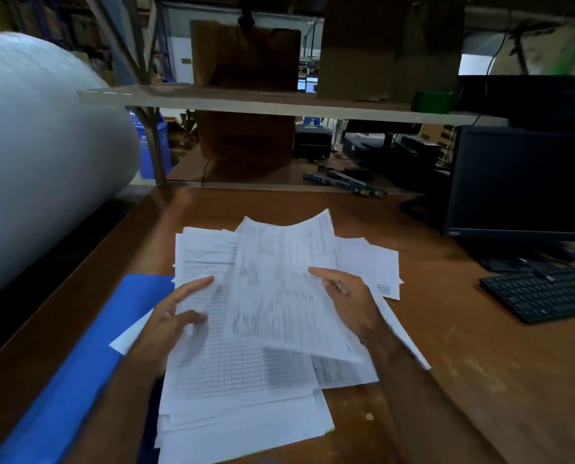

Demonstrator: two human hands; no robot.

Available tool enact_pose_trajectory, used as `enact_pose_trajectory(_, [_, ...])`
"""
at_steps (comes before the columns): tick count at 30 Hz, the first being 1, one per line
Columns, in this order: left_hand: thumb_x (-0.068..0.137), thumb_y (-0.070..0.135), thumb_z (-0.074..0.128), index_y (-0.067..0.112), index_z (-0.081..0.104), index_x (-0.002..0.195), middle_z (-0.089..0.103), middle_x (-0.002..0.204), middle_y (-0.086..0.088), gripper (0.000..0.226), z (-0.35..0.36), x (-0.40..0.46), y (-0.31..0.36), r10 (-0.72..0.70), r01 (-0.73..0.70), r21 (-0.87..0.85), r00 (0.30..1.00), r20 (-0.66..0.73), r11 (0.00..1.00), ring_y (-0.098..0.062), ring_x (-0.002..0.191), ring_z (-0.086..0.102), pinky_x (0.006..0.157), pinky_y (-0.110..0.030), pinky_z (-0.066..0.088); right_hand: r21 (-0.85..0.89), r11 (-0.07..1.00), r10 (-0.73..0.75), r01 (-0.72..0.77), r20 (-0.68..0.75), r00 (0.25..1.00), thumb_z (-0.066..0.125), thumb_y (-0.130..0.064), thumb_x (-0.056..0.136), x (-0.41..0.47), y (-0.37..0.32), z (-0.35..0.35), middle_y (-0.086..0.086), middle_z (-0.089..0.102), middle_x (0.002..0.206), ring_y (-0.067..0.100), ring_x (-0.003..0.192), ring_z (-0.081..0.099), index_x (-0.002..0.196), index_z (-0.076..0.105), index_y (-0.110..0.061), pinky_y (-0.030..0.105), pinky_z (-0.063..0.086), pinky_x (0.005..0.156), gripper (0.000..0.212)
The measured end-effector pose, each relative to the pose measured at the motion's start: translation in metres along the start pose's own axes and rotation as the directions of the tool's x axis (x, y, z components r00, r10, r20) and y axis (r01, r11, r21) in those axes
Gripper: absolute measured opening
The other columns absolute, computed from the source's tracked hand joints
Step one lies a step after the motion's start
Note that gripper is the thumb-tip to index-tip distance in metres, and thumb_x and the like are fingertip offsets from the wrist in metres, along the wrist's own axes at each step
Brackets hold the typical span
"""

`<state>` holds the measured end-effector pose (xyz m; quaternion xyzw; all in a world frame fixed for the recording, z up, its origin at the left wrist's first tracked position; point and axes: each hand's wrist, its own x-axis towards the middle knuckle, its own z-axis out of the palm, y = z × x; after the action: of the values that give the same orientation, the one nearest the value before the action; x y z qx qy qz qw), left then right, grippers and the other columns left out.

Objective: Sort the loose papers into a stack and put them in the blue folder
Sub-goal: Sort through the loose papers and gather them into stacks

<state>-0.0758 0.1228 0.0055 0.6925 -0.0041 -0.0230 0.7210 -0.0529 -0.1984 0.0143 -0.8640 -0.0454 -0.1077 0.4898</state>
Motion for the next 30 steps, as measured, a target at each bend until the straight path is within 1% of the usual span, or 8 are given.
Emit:
enact_pose_trajectory(5, [0.096,-0.003,0.056,0.038,0.066,0.133,0.067,0.135,0.007,0.056,0.003,-0.006,0.009,0.012,-0.008,-0.141,1.0,0.028,0.99,-0.024,0.12,0.067,0.097,-0.045,0.057,0.1,0.994,0.023,-0.039,0.16,0.987,0.08,-0.045,0.084,-0.004,0.004,0.01,-0.024,0.057,0.141,0.003,0.121,0.06,0.138,0.06,-0.041,0.03,0.054,0.102,0.058])
enact_pose_trajectory(9, [0.095,0.062,0.05,0.057,0.038,0.145,0.047,0.142,0.034,0.052,0.011,-0.012,0.016,0.135,-0.14,0.106,0.989,0.053,0.984,0.009,0.124,0.05,0.108,-0.032,0.035,0.028,0.999,0.029,-0.036,0.228,0.973,0.084,-0.049,0.078,-0.005,0.008,0.024,-0.022,0.046,0.144,0.006,0.126,0.054,0.15,0.041,-0.044,0.023,0.051,0.096,0.084])
enact_pose_trajectory(12, [0.073,0.086,0.059,0.063,0.026,0.15,0.037,0.159,0.025,0.087,0.008,-0.006,0.01,0.139,-0.173,0.213,0.977,0.164,0.962,-0.016,0.145,0.042,0.116,-0.055,0.036,0.068,0.997,0.003,-0.021,0.266,0.964,0.085,-0.045,0.078,-0.006,0.008,0.038,-0.018,0.045,0.148,0.006,0.13,0.049,0.15,0.039,-0.049,0.014,0.047,0.092,0.086])
enact_pose_trajectory(16, [0.081,0.057,0.077,0.065,0.046,0.139,0.044,0.156,0.018,0.067,0.008,-0.001,0.008,0.059,-0.081,0.14,0.986,0.155,0.987,-0.028,0.136,0.052,0.106,-0.059,0.048,0.035,0.998,0.048,-0.055,0.184,0.982,0.085,-0.046,0.077,-0.005,0.001,0.058,-0.012,0.04,0.144,0.006,0.127,0.044,0.146,0.043,-0.051,0.003,0.036,0.082,0.081])
enact_pose_trajectory(20, [0.097,0.002,0.061,0.039,0.076,0.118,0.063,0.134,0.014,0.045,0.002,0.0,-0.002,0.037,-0.044,0.092,0.997,0.073,0.995,-0.029,0.122,0.062,0.099,-0.058,0.054,-0.073,0.997,-0.002,0.016,0.18,0.984,0.08,-0.052,0.081,-0.009,0.001,0.065,-0.012,0.035,0.144,0.003,0.128,0.039,0.148,0.043,-0.043,-0.001,0.031,0.092,0.077])
enact_pose_trajectory(23, [0.092,-0.01,0.058,0.029,0.078,0.115,0.069,0.126,0.011,0.05,-0.011,-0.002,-0.008,0.019,-0.019,0.011,1.0,0.003,1.0,-0.029,0.121,0.063,0.1,-0.058,0.053,-0.316,0.947,-0.037,0.064,0.09,0.995,0.055,-0.079,0.081,0.004,0.01,0.036,-0.005,0.043,0.153,0.016,0.136,0.044,0.147,0.046,-0.035,0.024,0.034,0.109,0.08])
enact_pose_trajectory(26, [0.09,-0.016,0.056,0.022,0.077,0.117,0.071,0.122,0.015,0.051,-0.013,-0.002,-0.012,-0.017,0.015,-0.076,0.999,-0.034,0.997,-0.028,0.121,0.064,0.098,-0.056,0.054,-0.612,0.78,0.17,-0.133,0.002,0.985,0.05,-0.08,0.081,0.021,0.031,-0.011,0.006,0.039,0.157,0.032,0.142,0.039,0.149,0.039,-0.035,0.049,0.038,0.114,0.083])
enact_pose_trajectory(30, [0.091,-0.014,0.056,0.025,0.077,0.117,0.07,0.122,0.019,0.051,-0.007,-0.001,-0.008,-0.016,0.015,-0.099,1.0,-0.003,0.995,-0.026,0.117,0.066,0.081,-0.04,0.063,-0.71,0.651,0.405,-0.269,0.025,0.914,0.06,-0.076,0.082,0.019,0.044,-0.043,0.014,0.037,0.155,0.039,0.138,0.042,0.155,0.025,-0.038,0.048,0.042,0.11,0.09])
